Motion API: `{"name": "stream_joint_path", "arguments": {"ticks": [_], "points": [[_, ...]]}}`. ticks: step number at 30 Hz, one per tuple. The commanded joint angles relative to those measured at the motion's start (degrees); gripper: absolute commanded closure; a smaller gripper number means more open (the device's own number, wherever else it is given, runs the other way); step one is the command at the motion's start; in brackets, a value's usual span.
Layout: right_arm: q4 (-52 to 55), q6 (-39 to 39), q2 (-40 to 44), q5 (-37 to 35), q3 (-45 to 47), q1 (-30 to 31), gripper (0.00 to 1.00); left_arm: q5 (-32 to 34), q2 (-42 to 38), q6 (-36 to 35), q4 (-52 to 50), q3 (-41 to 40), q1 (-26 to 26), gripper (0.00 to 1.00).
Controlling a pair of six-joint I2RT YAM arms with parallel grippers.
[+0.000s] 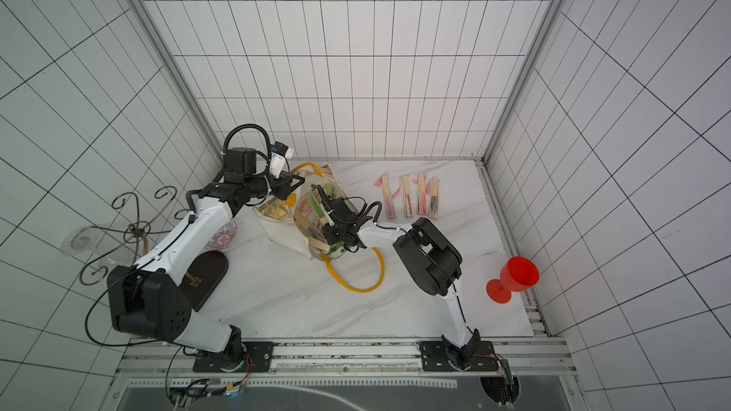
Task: Take out the folding fans from the tote bags
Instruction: Pick up the folding fan from the canvas bag.
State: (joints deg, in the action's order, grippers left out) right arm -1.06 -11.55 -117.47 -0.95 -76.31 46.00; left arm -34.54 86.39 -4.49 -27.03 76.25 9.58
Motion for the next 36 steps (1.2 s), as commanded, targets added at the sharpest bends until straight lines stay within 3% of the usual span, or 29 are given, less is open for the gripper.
{"name": "stream_joint_path", "arguments": {"ticks": [1, 18, 36], "points": [[-0.62, 1.65, 4.9, -1.69, -3.13, -0.38, 1.0, -1.23, -2.1, -0.34, 4.61, 0.54, -0.27, 1.0], [-4.43, 2.2, 19.16, -0.32, 8.96, -0.21, 1.0, 5.17, -2.28, 3.46, 6.06, 0.42, -0.97, 1.0], [2.3, -1.35, 39.48, -1.52, 25.54, 0.76, 1.0, 13.04, -1.93, 9.35, 5.59, 1.71, -2.46, 1.0]]}}
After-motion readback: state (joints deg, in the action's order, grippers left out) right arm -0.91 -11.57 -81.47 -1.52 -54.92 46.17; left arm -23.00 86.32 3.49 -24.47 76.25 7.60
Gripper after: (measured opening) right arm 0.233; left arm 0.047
